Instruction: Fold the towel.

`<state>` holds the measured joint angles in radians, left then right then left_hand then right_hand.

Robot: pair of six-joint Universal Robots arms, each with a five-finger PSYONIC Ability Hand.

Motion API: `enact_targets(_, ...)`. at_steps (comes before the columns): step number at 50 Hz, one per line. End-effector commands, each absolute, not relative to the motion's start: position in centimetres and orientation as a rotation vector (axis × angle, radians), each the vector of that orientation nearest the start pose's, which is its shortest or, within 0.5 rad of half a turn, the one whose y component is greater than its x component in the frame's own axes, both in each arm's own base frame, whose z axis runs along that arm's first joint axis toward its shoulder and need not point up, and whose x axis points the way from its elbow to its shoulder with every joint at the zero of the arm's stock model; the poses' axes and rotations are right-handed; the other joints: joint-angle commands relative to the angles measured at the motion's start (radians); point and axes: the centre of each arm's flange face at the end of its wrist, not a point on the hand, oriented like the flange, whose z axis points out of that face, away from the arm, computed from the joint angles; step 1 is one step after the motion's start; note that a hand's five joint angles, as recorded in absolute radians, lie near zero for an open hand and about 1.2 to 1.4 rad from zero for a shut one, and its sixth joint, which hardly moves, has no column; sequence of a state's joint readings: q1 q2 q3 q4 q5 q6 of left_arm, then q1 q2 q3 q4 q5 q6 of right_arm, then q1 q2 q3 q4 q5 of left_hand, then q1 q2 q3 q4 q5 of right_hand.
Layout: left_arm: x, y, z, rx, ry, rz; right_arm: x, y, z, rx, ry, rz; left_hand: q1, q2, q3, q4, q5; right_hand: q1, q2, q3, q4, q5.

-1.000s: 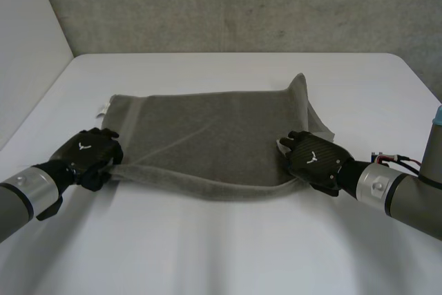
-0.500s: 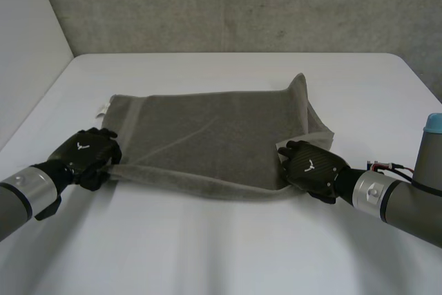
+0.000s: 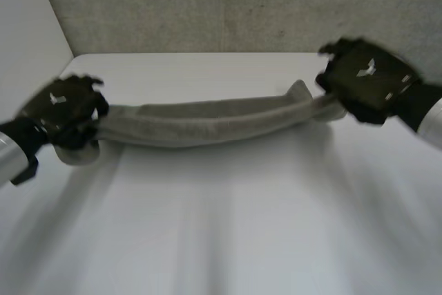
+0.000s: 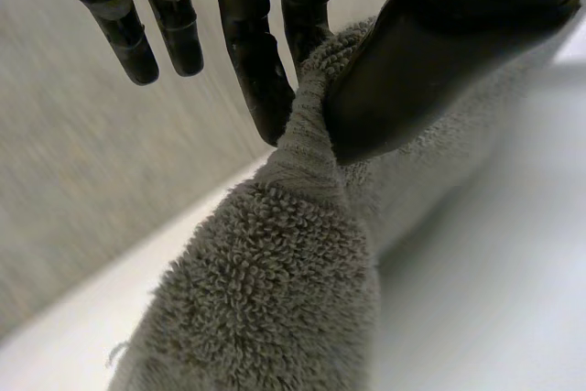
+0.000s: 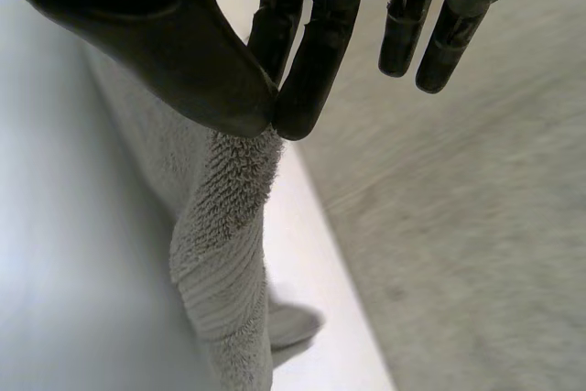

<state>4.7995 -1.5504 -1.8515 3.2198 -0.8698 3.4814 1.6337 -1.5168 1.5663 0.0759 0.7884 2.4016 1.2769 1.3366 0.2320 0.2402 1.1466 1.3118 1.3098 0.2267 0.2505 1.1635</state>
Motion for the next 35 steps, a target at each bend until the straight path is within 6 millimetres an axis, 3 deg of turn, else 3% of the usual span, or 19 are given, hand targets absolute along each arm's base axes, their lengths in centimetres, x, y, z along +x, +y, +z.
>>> enact_targets(1, -16.7, -25.4, 31.3, 0.941, 2.168, -2.488, 19.1, -24.6, 35.8, -1.3, 1.679, -2.179, 0.119, 0.06, -0.057, -0.066, 0.075, 0.084, 0.087, -0.052, -0.076, 0.058)
enact_targets(6, -16.6, -25.8, 33.1, 0.902, 2.136, -2.557, 18.6, -24.6, 36.0, -1.248, 1.762, -2.175, 0.119, 0.06, -0.057, -0.066, 0.075, 0.084, 0.087, -0.052, -0.076, 0.058)
enact_targets(10, -16.4, -26.6, 32.4, 0.891, 2.172, -2.538, 19.5, -24.7, 34.7, -1.267, 1.772, -2.105, 0.119, 0.06, -0.057, -0.066, 0.075, 0.084, 0.087, -0.052, -0.076, 0.058)
enact_targets(12, -16.3, -28.2, 30.3, 0.865, 2.281, -2.477, 21.3, -24.8, 32.0, -1.315, 1.783, -1.963, 0.119, 0.06, -0.057, -0.066, 0.075, 0.084, 0.087, -0.052, -0.076, 0.058)
enact_targets(13, -16.3, -28.2, 30.2, 0.865, 2.282, -2.477, 21.3, -24.8, 32.0, -1.315, 1.783, -1.962, 0.119, 0.06, -0.057, -0.066, 0.075, 0.084, 0.087, -0.052, -0.076, 0.058)
enact_targets(14, -16.3, -28.7, 29.0, 0.854, 2.351, -2.439, 21.9, -24.9, 30.7, -1.344, 1.805, -1.909, 0.119, 0.06, -0.057, -0.066, 0.075, 0.084, 0.087, -0.052, -0.076, 0.058)
enact_targets(15, -16.3, -28.7, 29.0, 0.854, 2.352, -2.439, 21.9, -24.9, 30.7, -1.345, 1.805, -1.908, 0.119, 0.06, -0.057, -0.066, 0.075, 0.084, 0.087, -0.052, -0.076, 0.058)
enact_targets(17, -16.2, -29.4, 26.9, 0.843, 2.451, -2.365, 22.3, -25.0, 28.1, -1.412, 1.87, -1.834, 0.119, 0.06, -0.057, -0.066, 0.075, 0.084, 0.087, -0.052, -0.076, 0.058)
enact_targets(20, -16.4, -29.6, 25.1, 0.877, 2.497, -2.294, 22.0, -25.0, 26.6, -1.48, 1.919, -1.809, 0.119, 0.06, -0.057, -0.066, 0.075, 0.084, 0.087, -0.052, -0.076, 0.058)
enact_targets(35, -16.3, -30.8, 20.2, 1.049, 2.503, -2.082, 22.3, -27.2, 22.6, -1.552, 1.956, -1.74, 0.119, 0.06, -0.057, -0.066, 0.075, 0.084, 0.087, -0.052, -0.076, 0.058)
